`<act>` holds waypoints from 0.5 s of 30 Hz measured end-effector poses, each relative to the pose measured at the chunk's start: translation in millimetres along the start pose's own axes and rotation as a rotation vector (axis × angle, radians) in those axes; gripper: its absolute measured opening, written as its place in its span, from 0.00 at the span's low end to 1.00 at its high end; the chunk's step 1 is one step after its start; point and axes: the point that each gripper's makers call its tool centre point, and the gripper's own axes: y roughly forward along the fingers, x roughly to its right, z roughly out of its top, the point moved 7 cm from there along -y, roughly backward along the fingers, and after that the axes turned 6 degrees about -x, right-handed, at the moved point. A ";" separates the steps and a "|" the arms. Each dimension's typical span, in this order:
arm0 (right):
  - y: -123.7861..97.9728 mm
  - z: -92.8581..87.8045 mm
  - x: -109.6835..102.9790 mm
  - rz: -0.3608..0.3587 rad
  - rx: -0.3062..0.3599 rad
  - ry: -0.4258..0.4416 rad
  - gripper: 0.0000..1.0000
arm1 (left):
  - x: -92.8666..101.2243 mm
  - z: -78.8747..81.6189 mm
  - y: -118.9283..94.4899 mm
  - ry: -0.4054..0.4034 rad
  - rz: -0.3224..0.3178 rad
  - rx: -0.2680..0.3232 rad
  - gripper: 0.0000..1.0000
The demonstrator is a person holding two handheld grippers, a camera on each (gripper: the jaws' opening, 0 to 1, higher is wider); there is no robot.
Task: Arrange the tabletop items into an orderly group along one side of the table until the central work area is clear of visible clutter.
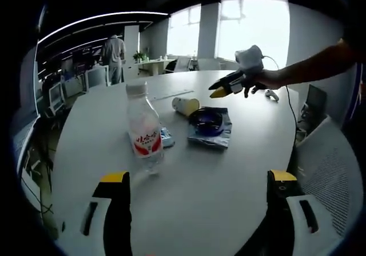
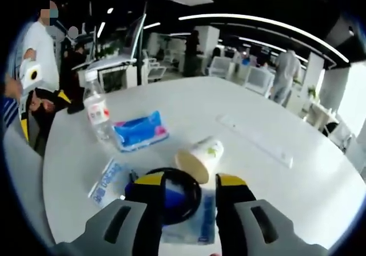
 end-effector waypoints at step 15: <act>8.7 -1.7 7.2 -0.012 -0.019 -0.019 0.27 | 5.1 1.0 2.3 -0.008 -0.012 0.005 0.98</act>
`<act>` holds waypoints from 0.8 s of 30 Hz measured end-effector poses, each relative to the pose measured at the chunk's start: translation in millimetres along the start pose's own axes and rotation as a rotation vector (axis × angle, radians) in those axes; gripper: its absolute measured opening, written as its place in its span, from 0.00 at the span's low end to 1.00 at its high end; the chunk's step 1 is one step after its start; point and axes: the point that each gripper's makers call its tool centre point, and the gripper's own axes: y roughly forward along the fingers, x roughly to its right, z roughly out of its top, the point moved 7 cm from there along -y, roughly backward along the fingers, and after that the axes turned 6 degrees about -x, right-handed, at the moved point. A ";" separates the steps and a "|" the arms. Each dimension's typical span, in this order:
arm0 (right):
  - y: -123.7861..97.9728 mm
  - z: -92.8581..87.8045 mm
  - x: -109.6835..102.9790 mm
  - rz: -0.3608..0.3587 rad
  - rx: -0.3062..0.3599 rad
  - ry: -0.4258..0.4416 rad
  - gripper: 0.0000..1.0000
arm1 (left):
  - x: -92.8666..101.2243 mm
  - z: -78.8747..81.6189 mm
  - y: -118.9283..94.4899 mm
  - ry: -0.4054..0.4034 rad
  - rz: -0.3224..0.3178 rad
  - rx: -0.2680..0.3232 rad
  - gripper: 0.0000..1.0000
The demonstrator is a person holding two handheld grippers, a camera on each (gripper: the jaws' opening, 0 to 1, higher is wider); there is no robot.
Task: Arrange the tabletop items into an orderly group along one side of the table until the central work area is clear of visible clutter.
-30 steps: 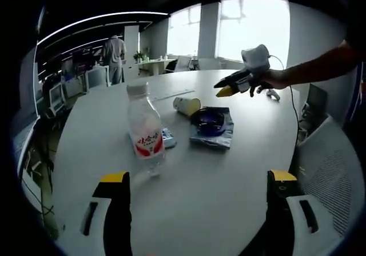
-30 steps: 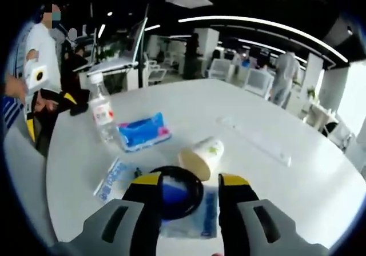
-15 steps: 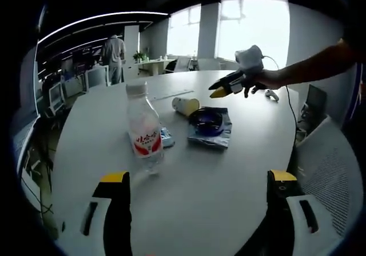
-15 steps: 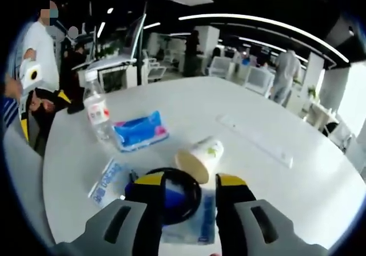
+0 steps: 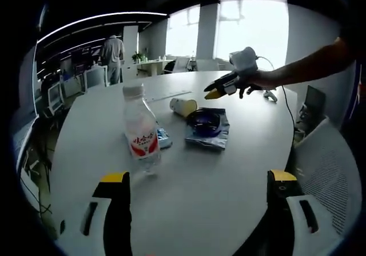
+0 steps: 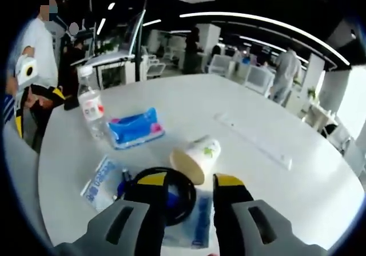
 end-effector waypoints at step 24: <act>22.8 -2.4 4.6 -0.020 -0.044 -0.047 0.17 | 4.5 -1.8 3.0 -0.003 -0.019 -0.013 0.98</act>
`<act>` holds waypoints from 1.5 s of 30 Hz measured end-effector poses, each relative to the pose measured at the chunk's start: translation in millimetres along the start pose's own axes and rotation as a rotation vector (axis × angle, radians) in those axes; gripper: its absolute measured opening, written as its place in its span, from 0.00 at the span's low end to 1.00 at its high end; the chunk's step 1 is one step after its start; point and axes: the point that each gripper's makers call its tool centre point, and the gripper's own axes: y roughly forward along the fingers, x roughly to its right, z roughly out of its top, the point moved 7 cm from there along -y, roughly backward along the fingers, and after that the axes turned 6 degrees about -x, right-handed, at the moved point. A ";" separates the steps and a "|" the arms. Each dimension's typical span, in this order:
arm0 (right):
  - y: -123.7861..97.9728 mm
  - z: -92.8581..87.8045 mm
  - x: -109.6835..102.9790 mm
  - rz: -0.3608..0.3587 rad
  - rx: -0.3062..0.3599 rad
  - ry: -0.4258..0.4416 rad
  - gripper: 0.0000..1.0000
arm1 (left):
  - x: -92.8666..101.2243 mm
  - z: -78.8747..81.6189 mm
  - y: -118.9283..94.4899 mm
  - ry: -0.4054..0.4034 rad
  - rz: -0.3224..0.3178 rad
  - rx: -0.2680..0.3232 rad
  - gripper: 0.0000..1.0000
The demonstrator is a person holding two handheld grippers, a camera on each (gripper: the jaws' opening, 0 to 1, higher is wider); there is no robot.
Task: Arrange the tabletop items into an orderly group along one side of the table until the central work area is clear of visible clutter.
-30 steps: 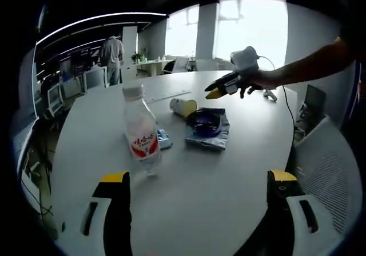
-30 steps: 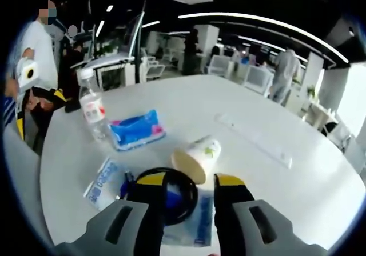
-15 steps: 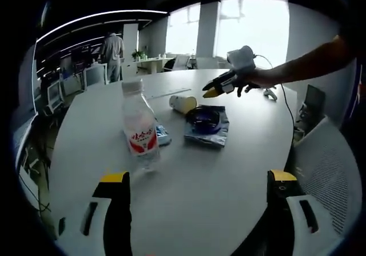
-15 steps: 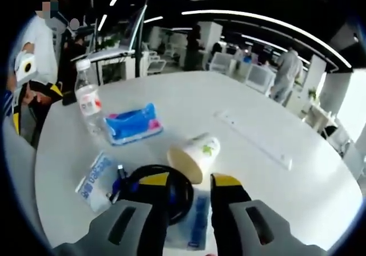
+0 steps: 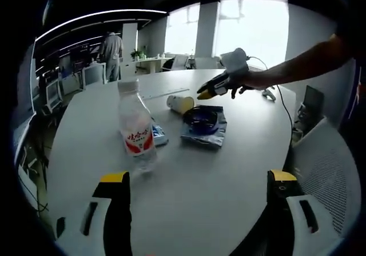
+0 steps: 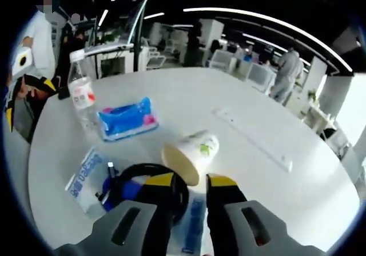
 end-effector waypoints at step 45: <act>31.9 6.0 12.1 -0.038 -0.018 -0.014 0.03 | 0.5 0.3 -1.6 0.005 -0.025 -0.012 0.98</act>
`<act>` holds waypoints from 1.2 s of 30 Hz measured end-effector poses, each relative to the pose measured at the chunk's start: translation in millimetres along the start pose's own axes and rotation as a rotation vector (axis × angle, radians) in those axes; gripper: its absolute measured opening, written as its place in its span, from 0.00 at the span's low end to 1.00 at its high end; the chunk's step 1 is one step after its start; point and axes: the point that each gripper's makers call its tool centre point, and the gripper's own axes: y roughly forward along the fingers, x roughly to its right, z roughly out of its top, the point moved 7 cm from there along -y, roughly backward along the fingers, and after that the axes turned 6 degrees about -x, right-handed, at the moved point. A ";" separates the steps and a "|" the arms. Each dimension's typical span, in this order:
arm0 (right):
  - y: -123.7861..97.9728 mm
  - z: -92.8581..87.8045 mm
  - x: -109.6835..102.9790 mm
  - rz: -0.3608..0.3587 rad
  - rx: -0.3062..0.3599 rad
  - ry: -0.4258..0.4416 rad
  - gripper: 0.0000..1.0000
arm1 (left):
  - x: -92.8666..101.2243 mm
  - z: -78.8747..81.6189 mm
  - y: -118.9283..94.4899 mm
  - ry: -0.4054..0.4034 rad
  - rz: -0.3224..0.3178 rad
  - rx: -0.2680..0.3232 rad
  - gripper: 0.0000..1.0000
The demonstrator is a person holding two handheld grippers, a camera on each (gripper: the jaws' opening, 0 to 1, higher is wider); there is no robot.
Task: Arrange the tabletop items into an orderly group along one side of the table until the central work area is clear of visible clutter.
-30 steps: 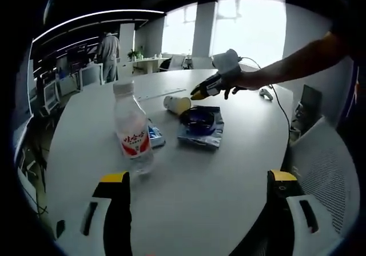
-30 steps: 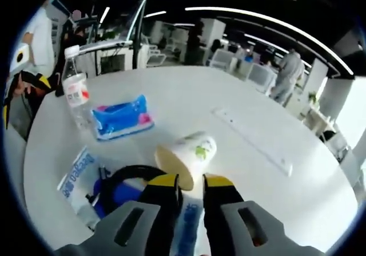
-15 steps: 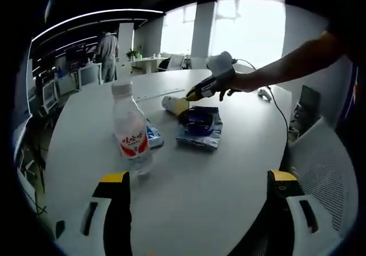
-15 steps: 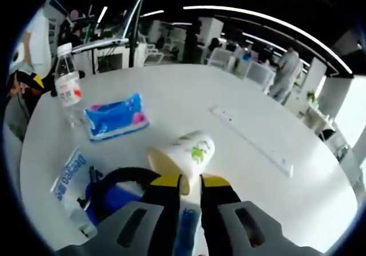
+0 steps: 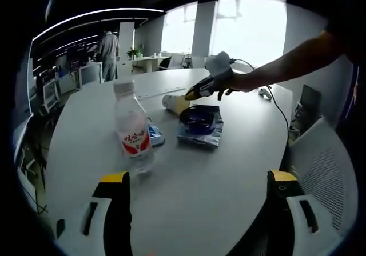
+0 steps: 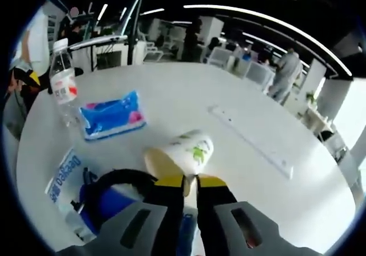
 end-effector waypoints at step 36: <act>-16.9 26.7 5.8 0.011 -0.019 -0.013 0.00 | 0.8 1.4 -10.0 0.030 0.025 0.009 0.98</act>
